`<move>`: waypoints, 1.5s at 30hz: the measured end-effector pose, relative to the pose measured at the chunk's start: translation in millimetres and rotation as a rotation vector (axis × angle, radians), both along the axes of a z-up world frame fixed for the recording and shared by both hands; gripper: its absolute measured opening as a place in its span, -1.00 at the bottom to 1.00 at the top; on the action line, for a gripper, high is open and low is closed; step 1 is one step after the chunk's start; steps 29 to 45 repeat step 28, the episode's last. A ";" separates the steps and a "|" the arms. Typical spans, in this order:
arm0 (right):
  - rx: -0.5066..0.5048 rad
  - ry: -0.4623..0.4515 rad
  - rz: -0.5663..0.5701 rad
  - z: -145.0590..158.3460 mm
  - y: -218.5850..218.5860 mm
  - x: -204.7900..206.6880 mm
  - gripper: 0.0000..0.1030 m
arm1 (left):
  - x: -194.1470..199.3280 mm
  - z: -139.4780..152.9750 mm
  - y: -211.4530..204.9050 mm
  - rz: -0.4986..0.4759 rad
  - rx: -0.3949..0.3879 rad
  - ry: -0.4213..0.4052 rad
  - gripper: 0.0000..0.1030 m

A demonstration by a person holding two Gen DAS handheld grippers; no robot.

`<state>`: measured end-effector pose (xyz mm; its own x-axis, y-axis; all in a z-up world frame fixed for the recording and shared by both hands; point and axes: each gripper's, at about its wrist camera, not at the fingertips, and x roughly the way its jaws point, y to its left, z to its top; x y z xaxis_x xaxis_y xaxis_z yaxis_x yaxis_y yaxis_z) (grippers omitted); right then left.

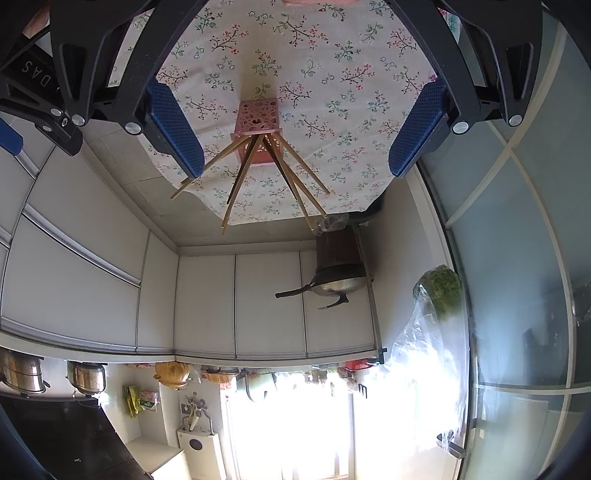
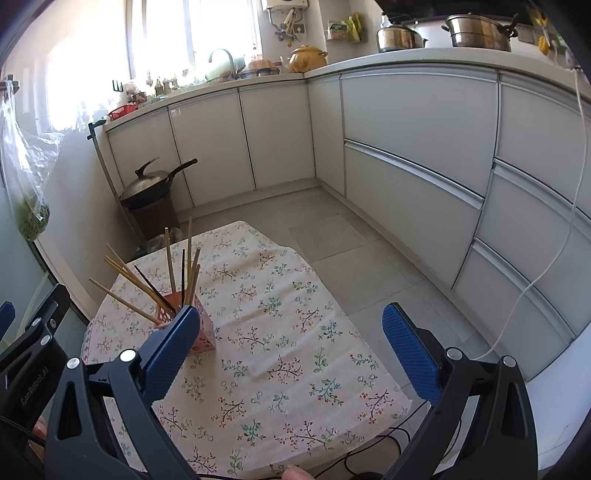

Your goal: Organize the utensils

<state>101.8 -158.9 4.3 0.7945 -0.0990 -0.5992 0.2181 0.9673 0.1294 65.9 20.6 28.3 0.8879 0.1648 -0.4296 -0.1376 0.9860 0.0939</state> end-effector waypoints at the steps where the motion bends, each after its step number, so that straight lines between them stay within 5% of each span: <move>1: 0.001 0.002 0.001 -0.3 0.4 0.2 0.87 | -0.2 -0.1 0.1 0.002 0.004 -0.002 0.86; 8: 0.000 0.010 0.004 -1.0 -0.3 0.6 0.87 | -0.8 -1.1 -1.2 -0.011 0.015 -0.008 0.86; 16: 0.003 0.016 0.003 -1.4 -1.3 1.6 0.87 | -3.3 -3.1 -5.7 -0.019 0.055 -0.033 0.64; 23: 0.005 0.010 -0.001 -1.5 -3.2 1.2 0.87 | -2.7 0.7 -4.4 -0.014 0.031 -0.027 0.86; 45: 0.009 0.012 -0.014 -2.2 -6.2 1.5 0.87 | -2.3 0.4 -4.4 -0.016 0.019 -0.016 0.86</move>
